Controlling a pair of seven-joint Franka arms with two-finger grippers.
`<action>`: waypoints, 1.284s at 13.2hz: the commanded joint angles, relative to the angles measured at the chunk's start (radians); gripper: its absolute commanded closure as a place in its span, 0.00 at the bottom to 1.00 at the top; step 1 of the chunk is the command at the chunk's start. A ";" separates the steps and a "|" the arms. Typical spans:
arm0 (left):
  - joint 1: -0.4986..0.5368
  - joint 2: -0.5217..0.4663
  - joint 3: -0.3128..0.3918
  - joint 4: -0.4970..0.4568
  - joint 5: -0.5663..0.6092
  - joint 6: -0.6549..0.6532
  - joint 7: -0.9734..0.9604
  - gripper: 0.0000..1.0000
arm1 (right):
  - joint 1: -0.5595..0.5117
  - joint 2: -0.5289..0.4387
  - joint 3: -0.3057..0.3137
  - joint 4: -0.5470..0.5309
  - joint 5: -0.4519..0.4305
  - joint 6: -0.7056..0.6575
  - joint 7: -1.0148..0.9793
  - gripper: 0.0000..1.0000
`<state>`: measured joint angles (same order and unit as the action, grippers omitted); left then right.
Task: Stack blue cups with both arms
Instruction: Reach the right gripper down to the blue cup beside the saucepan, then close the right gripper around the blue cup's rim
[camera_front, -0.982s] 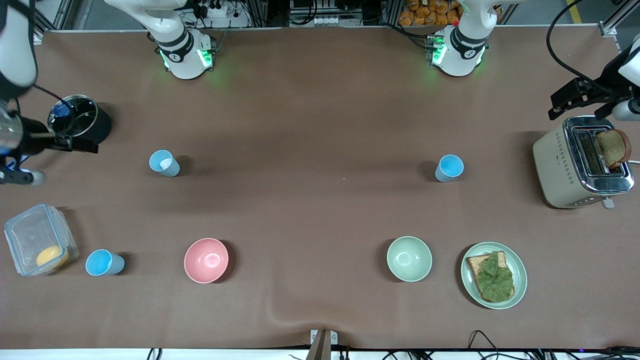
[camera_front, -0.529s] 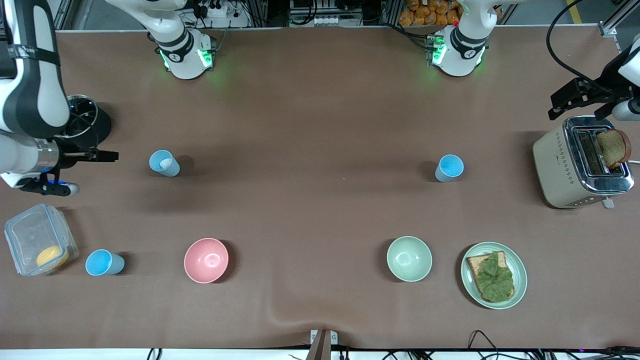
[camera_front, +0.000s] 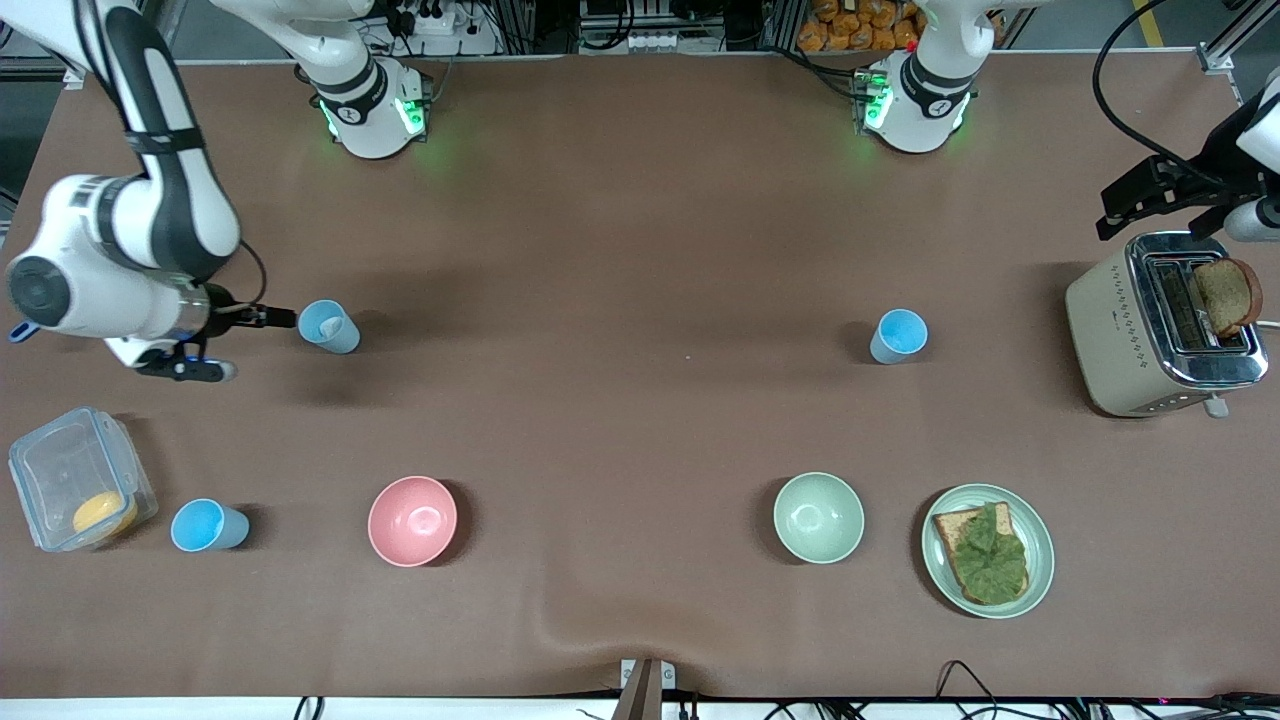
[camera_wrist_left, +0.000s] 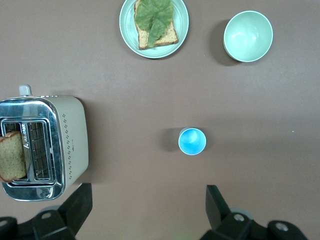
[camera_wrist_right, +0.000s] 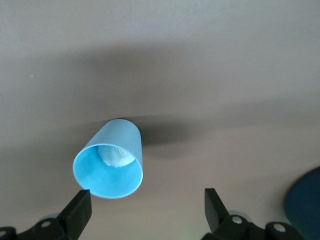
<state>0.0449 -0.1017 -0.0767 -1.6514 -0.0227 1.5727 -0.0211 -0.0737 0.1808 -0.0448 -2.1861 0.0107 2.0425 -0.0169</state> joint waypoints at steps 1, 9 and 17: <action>0.007 -0.006 -0.003 -0.004 -0.008 0.009 0.012 0.00 | 0.020 -0.017 0.002 -0.067 -0.011 0.050 -0.009 0.00; 0.007 -0.006 -0.001 -0.004 -0.008 0.009 0.012 0.00 | 0.011 0.078 0.002 -0.061 -0.008 0.090 -0.008 0.00; 0.007 -0.006 -0.003 -0.002 -0.008 0.009 0.012 0.00 | 0.017 0.100 0.005 -0.054 0.009 0.071 0.020 1.00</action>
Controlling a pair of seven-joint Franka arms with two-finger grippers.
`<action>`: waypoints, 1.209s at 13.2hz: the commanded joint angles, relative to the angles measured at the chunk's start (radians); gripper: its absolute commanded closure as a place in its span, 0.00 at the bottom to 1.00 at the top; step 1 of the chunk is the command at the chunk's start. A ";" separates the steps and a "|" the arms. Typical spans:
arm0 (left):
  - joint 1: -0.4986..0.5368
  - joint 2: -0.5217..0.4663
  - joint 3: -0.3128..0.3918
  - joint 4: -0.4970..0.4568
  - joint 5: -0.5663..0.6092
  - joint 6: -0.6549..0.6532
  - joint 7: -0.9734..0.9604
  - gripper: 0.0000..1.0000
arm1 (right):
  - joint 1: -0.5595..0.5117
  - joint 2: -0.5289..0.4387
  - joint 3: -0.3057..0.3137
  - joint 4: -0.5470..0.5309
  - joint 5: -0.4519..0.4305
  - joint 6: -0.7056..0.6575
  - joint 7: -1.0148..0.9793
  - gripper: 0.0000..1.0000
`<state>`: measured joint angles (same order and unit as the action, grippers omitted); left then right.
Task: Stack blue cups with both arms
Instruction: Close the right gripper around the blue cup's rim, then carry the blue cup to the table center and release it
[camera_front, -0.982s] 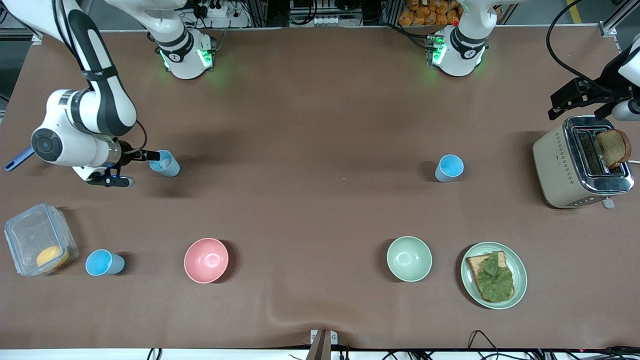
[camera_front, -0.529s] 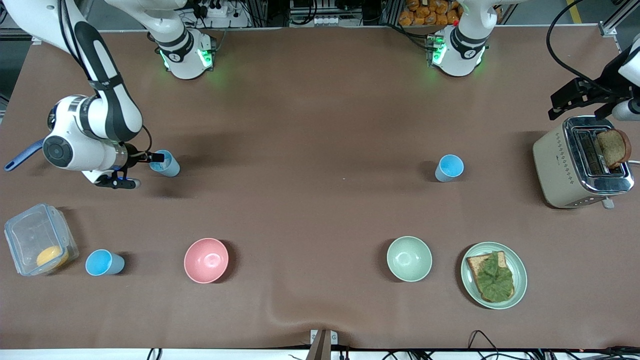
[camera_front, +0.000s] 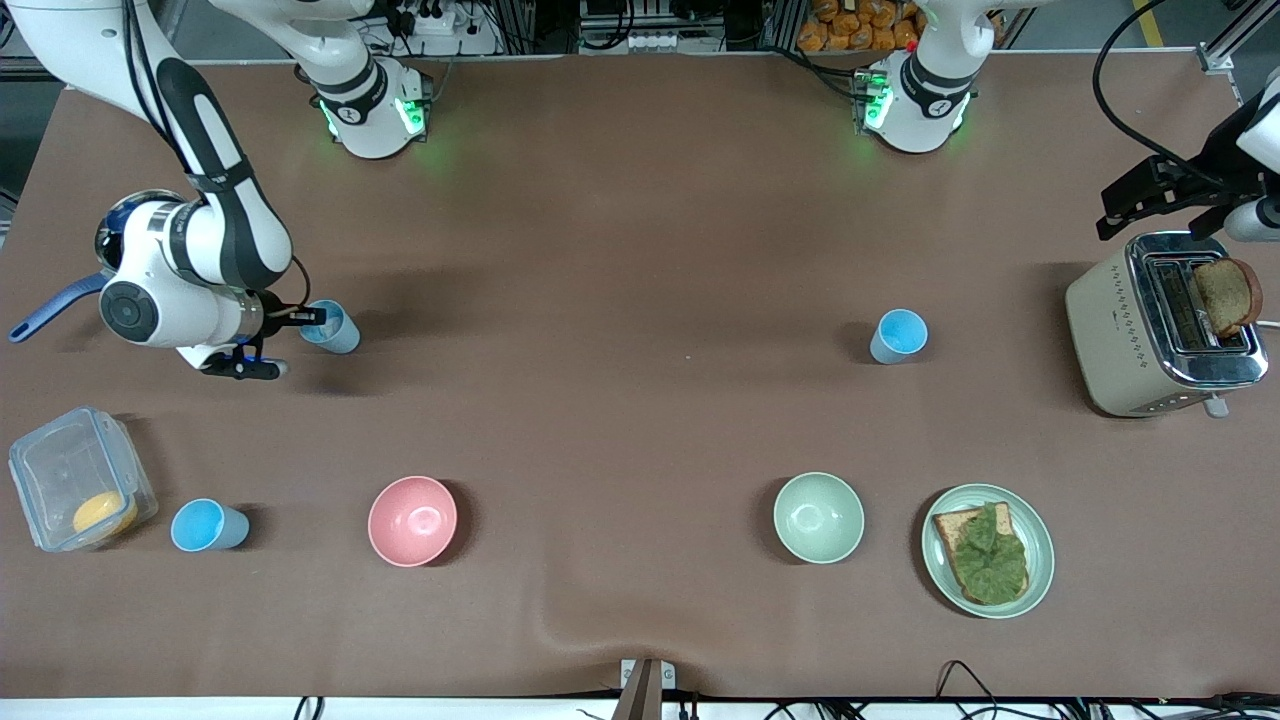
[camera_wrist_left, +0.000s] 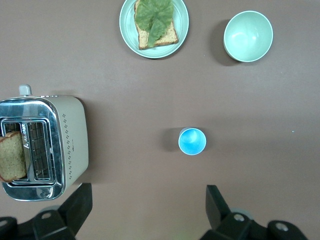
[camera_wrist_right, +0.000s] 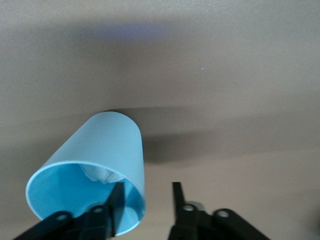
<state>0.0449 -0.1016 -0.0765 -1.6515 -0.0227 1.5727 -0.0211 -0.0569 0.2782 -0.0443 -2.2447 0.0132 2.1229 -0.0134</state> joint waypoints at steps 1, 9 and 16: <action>0.006 -0.004 -0.008 -0.002 -0.008 0.012 0.012 0.00 | 0.003 0.002 0.004 0.011 0.007 -0.023 0.029 1.00; 0.007 -0.007 -0.012 -0.004 -0.008 0.010 0.012 0.00 | 0.191 0.010 0.004 0.213 0.141 -0.245 0.269 1.00; 0.007 -0.007 -0.012 -0.004 -0.008 0.010 0.012 0.00 | 0.569 0.211 0.003 0.531 0.390 -0.235 0.833 1.00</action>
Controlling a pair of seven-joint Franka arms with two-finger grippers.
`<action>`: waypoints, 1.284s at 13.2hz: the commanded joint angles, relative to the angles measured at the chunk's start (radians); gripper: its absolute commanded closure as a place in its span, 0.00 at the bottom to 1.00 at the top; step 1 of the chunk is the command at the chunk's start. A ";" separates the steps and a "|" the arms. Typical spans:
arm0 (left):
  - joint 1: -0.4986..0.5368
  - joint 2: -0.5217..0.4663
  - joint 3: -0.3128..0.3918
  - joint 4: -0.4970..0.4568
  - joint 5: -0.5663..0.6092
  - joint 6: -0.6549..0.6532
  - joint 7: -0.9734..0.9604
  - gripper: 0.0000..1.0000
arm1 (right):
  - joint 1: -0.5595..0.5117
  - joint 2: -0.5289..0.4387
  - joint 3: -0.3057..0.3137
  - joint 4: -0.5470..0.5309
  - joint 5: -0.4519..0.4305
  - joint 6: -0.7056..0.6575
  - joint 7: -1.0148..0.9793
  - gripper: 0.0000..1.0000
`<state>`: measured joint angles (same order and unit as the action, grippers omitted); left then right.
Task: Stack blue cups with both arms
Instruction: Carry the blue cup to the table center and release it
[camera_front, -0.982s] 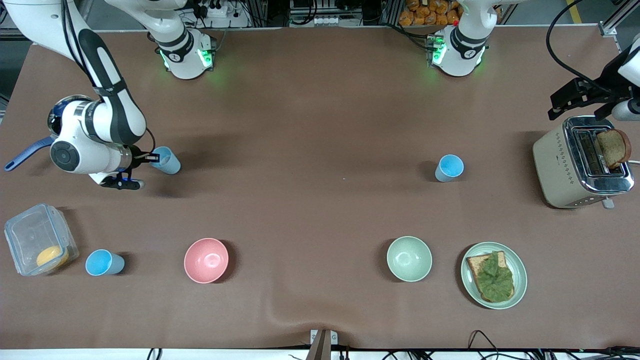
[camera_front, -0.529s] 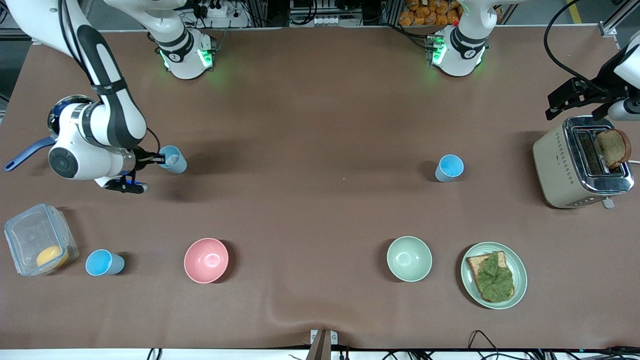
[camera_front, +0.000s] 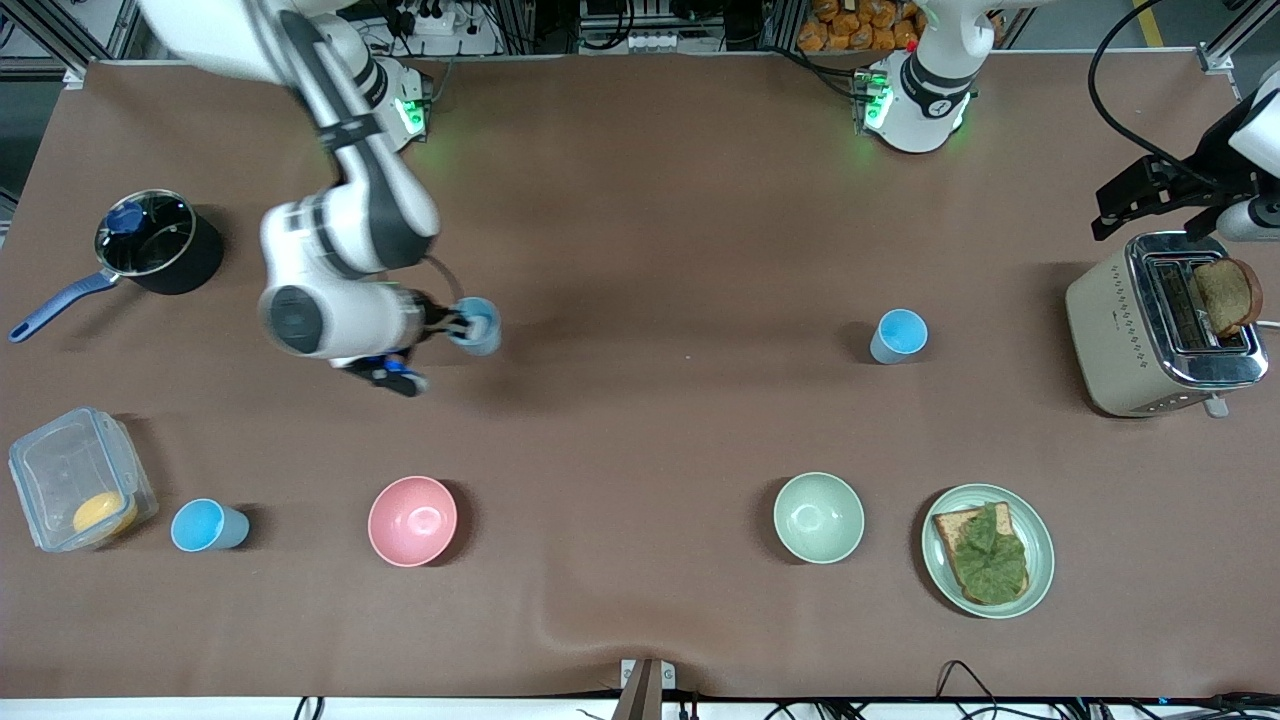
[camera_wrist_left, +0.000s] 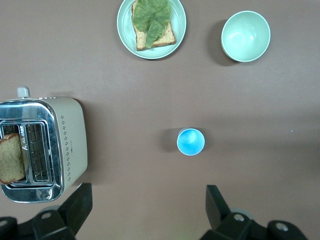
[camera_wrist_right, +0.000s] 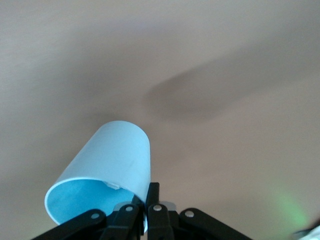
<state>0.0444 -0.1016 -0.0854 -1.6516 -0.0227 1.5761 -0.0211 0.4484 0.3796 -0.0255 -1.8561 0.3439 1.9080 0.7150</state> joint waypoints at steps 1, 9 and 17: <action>0.008 -0.007 -0.004 -0.004 -0.008 0.007 0.012 0.00 | 0.096 0.145 -0.016 0.193 0.082 -0.018 0.147 1.00; 0.008 -0.007 0.001 -0.002 -0.006 0.005 0.013 0.00 | 0.236 0.294 -0.014 0.336 0.172 0.113 0.234 1.00; 0.008 0.039 -0.004 0.029 -0.002 0.044 0.021 0.00 | 0.248 0.292 -0.017 0.386 0.164 0.112 0.245 0.00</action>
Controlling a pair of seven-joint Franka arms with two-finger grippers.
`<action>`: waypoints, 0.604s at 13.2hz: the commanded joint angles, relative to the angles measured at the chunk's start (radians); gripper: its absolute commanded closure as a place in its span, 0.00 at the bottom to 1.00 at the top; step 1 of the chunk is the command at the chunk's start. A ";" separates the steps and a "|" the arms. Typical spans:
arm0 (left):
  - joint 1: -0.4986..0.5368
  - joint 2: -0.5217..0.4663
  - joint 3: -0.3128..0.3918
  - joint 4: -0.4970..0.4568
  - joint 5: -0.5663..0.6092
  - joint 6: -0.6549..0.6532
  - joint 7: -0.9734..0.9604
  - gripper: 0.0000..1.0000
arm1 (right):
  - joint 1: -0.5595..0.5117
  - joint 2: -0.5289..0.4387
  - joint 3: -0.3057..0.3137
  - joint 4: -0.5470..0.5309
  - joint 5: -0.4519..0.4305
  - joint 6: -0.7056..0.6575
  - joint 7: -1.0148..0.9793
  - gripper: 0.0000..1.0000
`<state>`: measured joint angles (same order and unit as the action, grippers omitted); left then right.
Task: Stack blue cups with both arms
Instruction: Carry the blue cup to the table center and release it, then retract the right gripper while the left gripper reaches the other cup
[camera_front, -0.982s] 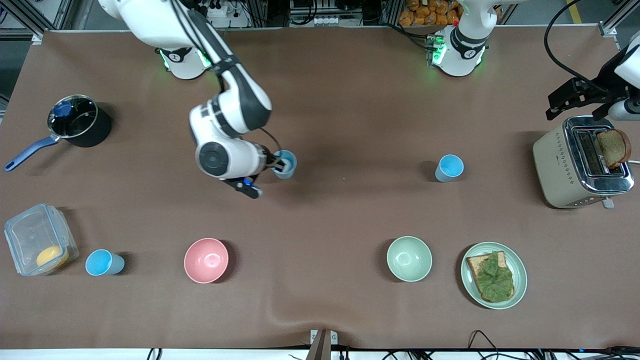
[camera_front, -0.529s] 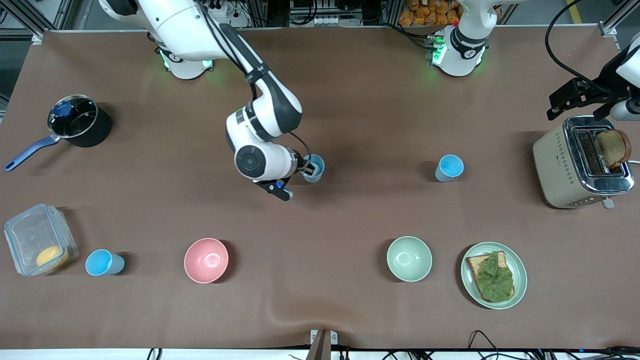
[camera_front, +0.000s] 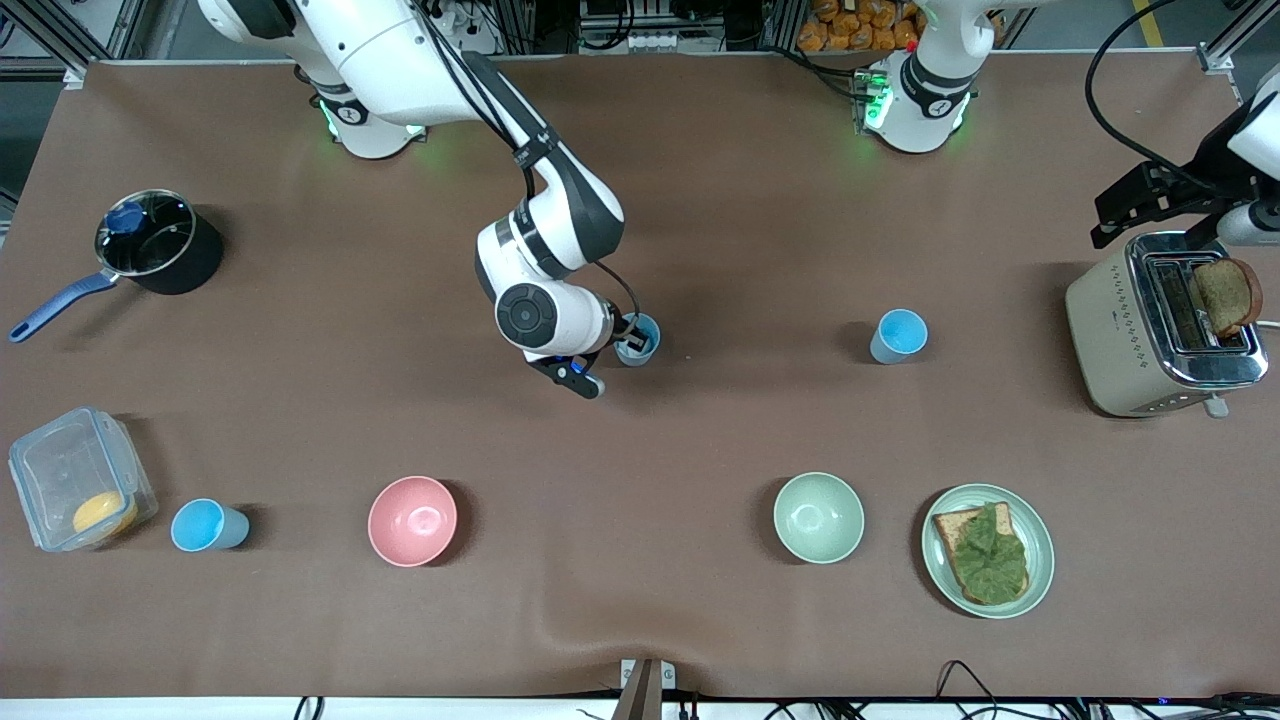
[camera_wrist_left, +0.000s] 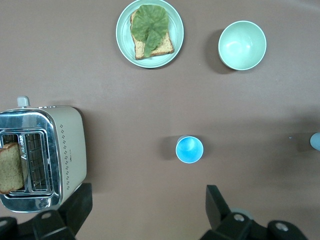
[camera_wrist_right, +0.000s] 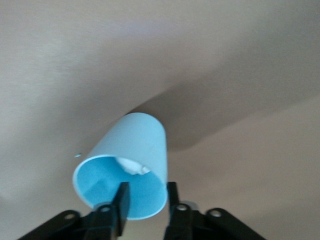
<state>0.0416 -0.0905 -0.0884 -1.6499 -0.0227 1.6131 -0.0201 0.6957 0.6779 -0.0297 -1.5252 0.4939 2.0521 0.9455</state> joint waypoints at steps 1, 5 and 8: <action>0.012 0.031 0.007 0.027 0.001 0.019 0.023 0.00 | -0.016 -0.017 -0.016 0.078 0.012 -0.080 0.009 0.00; 0.020 0.067 0.000 0.021 0.076 0.018 0.015 0.00 | -0.132 -0.105 -0.018 0.134 -0.023 -0.295 -0.029 0.00; -0.025 0.143 -0.011 0.012 0.084 0.033 0.020 0.00 | -0.215 -0.164 -0.018 0.120 -0.119 -0.424 -0.164 0.00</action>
<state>0.0451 0.0065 -0.0927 -1.6517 0.0283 1.6385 -0.0197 0.5232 0.5571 -0.0627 -1.3730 0.4372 1.6746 0.8531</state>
